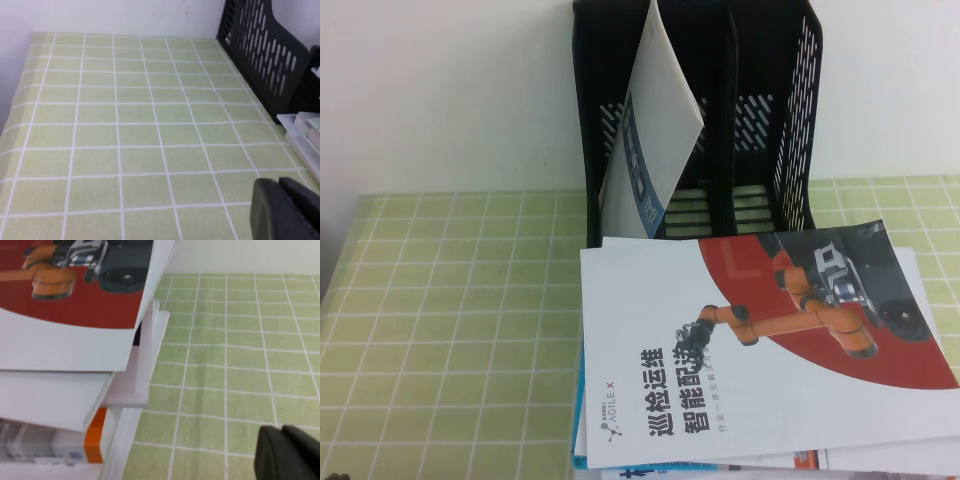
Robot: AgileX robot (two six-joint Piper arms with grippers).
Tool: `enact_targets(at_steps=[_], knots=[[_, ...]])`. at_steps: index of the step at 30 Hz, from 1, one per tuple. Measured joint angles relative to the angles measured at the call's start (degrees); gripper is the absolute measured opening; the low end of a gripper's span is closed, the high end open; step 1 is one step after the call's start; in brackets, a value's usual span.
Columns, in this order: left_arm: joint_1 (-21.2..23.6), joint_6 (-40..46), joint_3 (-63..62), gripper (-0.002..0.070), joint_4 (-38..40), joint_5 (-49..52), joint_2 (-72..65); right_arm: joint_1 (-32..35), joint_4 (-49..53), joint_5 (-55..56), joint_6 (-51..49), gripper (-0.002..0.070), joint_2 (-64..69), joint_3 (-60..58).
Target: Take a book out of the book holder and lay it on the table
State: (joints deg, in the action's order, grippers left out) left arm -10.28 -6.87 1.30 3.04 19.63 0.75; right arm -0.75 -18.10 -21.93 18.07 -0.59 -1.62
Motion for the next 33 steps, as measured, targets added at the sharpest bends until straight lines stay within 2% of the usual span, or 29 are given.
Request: enact_targets(at_steps=[20, 33], knots=[[0.0, 2.51, 0.0, -0.0003, -0.13, -0.12, 0.0, 0.0, -0.13, 0.0, 0.02, -0.0001, 0.0, 0.0], [0.0, 2.93, 0.04, -0.0003, -0.19, -6.65, 0.0, 0.0, -3.2, 2.43, 0.12, -0.0001, 0.0, 0.0]])
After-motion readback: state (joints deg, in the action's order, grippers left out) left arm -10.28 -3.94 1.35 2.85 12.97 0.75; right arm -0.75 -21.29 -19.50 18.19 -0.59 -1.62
